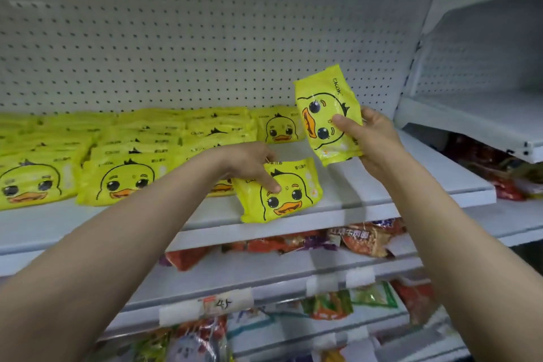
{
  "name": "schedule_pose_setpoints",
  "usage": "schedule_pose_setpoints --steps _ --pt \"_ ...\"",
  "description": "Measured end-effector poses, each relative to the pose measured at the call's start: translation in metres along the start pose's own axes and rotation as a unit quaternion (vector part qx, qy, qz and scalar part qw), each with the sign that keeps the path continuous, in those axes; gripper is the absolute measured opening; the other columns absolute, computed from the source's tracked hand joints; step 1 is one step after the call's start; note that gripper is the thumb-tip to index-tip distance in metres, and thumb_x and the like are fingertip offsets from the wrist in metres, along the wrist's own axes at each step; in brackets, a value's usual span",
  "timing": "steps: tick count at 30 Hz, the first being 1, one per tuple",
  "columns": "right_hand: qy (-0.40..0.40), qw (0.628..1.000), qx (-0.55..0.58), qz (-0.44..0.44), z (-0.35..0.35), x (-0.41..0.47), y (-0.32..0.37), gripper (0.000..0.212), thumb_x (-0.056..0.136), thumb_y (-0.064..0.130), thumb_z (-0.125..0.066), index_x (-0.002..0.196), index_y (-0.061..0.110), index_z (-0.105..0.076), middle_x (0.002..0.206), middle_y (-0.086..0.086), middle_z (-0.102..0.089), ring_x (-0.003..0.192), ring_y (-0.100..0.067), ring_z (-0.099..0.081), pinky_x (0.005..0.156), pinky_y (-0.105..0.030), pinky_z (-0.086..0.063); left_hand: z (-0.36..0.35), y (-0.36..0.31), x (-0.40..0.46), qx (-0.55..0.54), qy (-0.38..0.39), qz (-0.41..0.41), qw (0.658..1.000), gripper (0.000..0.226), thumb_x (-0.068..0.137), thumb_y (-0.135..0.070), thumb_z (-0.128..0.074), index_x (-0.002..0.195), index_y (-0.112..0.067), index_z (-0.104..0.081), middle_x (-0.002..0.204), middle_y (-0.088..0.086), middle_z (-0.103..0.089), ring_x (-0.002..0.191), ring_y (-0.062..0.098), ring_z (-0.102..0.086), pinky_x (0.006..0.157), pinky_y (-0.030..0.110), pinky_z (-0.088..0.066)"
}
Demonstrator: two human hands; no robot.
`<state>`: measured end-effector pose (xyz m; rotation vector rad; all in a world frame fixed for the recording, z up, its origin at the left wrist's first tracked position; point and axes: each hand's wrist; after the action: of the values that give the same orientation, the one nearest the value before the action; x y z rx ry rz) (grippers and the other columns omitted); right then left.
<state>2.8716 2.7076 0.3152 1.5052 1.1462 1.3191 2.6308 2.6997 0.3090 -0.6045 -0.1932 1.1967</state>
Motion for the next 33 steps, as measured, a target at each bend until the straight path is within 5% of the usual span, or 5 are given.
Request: schedule_pose_setpoints --steps 12,22,26,33 --pt "-0.022 0.999 0.0 0.026 0.038 0.082 -0.013 0.025 0.083 0.011 -0.076 0.105 0.014 -0.067 0.103 -0.008 -0.075 0.091 -0.027 -0.073 0.075 -0.043 -0.06 0.02 -0.01 0.106 0.138 -0.062 -0.049 0.987 0.068 0.074 -0.037 -0.08 0.134 -0.018 -0.053 0.133 0.002 -0.053 0.122 0.02 -0.049 0.099 0.03 -0.042" --pt "0.018 0.999 -0.009 0.028 0.055 0.134 -0.011 0.031 0.083 0.013 -0.077 0.112 0.009 -0.068 0.104 -0.008 -0.075 0.092 -0.026 -0.073 0.076 -0.043 -0.06 0.046 0.005 0.163 0.146 -0.134 0.018 0.98 0.055 0.074 -0.02 -0.079 0.124 -0.021 -0.056 0.126 0.002 -0.054 0.113 0.017 -0.051 0.081 0.023 -0.037" --pt "0.026 0.999 -0.011 0.027 0.066 0.145 -0.014 0.035 0.082 0.013 -0.077 0.115 0.006 -0.067 0.106 -0.009 -0.075 0.095 -0.027 -0.073 0.079 -0.042 -0.059 0.049 0.011 0.175 0.134 -0.148 0.013 0.98 0.054 0.075 -0.013 -0.077 0.124 -0.02 -0.056 0.127 0.001 -0.055 0.117 0.017 -0.051 0.085 0.025 -0.041" --pt "0.039 0.999 -0.009 0.024 0.075 0.156 -0.017 0.027 0.083 0.012 -0.076 0.109 0.01 -0.068 0.105 -0.008 -0.075 0.095 -0.027 -0.072 0.076 -0.04 -0.059 0.054 0.019 0.186 0.121 -0.186 0.0 0.975 0.046 0.076 -0.008 -0.074 0.117 -0.023 -0.059 0.105 -0.003 -0.053 0.097 0.014 -0.049 0.079 0.025 -0.038"
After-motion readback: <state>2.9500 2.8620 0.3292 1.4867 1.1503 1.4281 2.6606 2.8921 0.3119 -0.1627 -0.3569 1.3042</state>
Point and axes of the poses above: each hand's wrist, its own x-axis towards the middle knuckle, its own z-axis out of the back of the hand, y = z × x
